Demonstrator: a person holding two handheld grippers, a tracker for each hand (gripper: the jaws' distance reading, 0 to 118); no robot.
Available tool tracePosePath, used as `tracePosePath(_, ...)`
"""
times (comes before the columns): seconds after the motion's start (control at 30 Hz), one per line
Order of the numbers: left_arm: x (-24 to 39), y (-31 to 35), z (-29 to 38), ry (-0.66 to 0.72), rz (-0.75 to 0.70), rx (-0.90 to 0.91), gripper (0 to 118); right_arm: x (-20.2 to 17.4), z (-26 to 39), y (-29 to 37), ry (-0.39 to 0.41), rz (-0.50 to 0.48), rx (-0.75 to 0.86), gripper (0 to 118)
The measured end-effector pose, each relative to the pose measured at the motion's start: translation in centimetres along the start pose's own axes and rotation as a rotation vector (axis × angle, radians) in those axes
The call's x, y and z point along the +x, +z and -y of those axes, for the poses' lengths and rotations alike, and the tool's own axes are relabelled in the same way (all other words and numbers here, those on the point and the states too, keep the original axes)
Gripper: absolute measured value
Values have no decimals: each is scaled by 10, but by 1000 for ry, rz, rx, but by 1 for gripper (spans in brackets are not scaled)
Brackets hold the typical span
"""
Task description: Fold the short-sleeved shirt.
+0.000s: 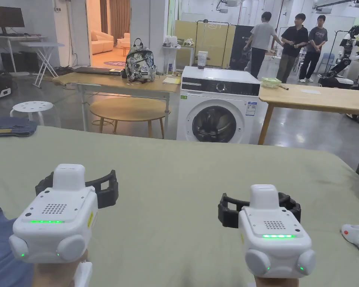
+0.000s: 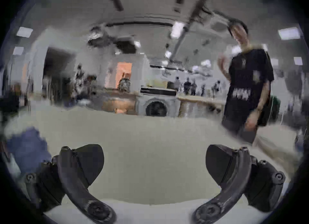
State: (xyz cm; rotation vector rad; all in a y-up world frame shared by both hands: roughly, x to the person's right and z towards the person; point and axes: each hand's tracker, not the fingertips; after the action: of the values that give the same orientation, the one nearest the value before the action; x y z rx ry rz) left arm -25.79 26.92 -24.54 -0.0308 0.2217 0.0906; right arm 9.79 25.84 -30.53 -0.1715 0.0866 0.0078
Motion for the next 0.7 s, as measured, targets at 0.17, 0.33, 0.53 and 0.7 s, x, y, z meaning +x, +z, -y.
tracePosePath(0.17, 17, 18, -5, -7, 8, 17, 104, 6, 5, -2, -116, 7, 11, 118)
tracePosePath(0.33, 16, 10, -4, -37, 15, 6, 104, 4, 6, -2, -51, 18, 16, 118)
tracePosePath(0.53, 19, 5, -1, -102, 29, 17, 104, -5, 11, 6, 15, 18, 41, 118)
tracePosePath(0.7, 22, 5, 0, -114, 33, 13, 104, -9, 12, 8, 19, 22, 42, 118)
